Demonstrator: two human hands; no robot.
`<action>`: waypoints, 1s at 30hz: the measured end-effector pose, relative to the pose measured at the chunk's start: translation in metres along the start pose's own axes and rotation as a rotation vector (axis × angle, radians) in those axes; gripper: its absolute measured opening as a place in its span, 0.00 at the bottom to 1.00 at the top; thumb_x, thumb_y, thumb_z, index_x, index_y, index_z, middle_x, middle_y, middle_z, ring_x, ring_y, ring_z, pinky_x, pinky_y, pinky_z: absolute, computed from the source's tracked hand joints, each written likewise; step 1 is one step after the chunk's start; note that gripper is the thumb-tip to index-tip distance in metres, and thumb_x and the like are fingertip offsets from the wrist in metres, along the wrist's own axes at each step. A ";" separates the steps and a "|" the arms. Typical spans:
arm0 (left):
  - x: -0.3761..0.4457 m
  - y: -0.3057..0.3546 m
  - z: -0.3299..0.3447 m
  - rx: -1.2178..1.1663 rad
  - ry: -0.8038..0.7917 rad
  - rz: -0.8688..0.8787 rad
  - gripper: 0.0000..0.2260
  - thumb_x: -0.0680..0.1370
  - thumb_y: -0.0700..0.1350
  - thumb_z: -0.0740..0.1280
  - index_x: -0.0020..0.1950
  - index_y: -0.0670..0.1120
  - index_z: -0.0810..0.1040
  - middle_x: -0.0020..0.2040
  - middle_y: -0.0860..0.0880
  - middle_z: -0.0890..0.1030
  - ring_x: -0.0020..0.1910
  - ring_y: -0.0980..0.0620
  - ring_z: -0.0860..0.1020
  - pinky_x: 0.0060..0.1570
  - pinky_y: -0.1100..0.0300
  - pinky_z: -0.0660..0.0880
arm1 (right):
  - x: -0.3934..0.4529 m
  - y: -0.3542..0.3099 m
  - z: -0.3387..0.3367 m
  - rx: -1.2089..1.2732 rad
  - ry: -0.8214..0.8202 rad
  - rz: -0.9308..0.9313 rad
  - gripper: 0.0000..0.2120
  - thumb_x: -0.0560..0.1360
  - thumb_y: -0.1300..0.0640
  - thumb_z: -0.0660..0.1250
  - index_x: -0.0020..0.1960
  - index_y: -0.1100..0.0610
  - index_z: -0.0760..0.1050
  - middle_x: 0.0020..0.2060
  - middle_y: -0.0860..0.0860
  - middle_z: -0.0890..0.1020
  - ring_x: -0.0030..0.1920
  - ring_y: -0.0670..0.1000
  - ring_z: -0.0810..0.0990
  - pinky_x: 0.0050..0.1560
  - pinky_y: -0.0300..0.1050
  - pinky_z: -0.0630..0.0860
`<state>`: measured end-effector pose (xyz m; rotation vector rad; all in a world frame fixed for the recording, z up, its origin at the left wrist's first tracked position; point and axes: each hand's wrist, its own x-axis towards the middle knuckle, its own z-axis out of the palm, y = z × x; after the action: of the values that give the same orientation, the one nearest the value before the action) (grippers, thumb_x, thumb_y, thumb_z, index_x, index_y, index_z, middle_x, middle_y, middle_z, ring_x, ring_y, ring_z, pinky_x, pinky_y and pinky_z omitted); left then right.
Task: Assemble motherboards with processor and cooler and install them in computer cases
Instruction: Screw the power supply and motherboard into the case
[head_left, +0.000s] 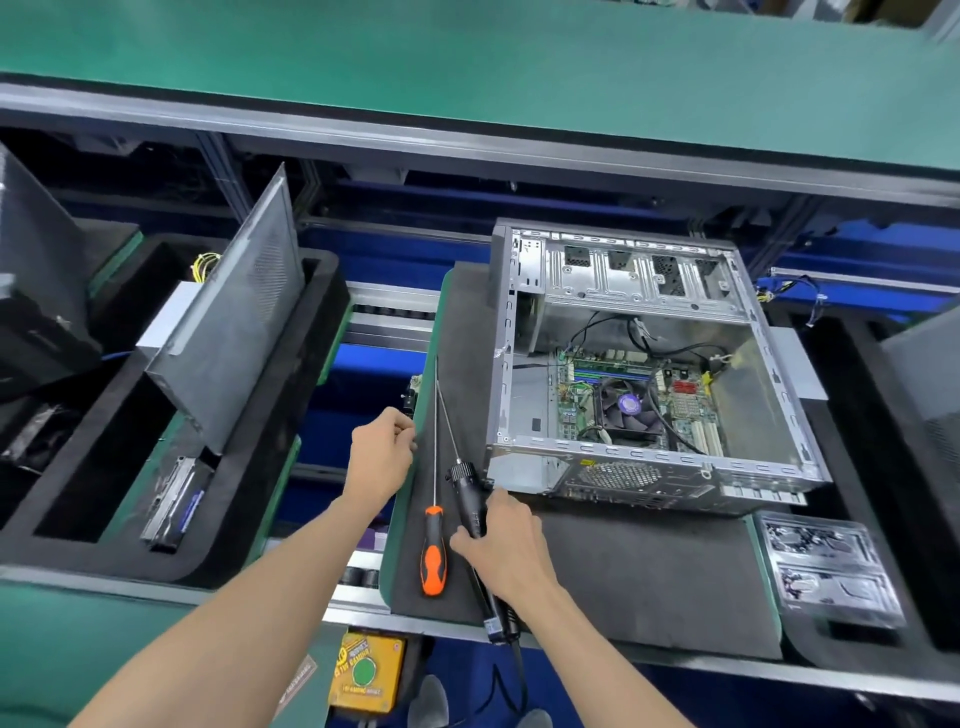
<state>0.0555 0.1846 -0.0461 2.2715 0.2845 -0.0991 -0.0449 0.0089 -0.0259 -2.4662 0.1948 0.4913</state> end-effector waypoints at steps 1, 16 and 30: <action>-0.004 0.000 -0.004 -0.060 0.010 0.010 0.08 0.79 0.38 0.67 0.44 0.50 0.79 0.38 0.52 0.82 0.39 0.56 0.81 0.38 0.63 0.76 | -0.002 0.001 -0.001 0.006 0.003 -0.010 0.16 0.75 0.44 0.66 0.49 0.54 0.65 0.48 0.53 0.76 0.51 0.60 0.76 0.42 0.49 0.69; -0.033 0.001 -0.017 -0.359 -0.008 -0.106 0.08 0.77 0.39 0.71 0.42 0.51 0.85 0.35 0.50 0.85 0.34 0.58 0.82 0.40 0.61 0.80 | -0.020 0.047 -0.047 -0.146 -0.031 -0.137 0.14 0.69 0.48 0.63 0.50 0.51 0.64 0.45 0.48 0.72 0.45 0.57 0.74 0.42 0.50 0.68; -0.044 0.015 -0.015 -0.241 -0.085 -0.043 0.05 0.77 0.45 0.73 0.41 0.49 0.85 0.34 0.51 0.84 0.31 0.60 0.79 0.37 0.65 0.75 | -0.025 0.115 -0.097 -0.595 -0.099 -0.174 0.16 0.66 0.49 0.63 0.51 0.53 0.67 0.48 0.48 0.75 0.50 0.55 0.74 0.43 0.48 0.65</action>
<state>0.0160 0.1783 -0.0178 2.0167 0.2846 -0.1740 -0.0680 -0.1405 -0.0058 -2.9852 -0.2428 0.6664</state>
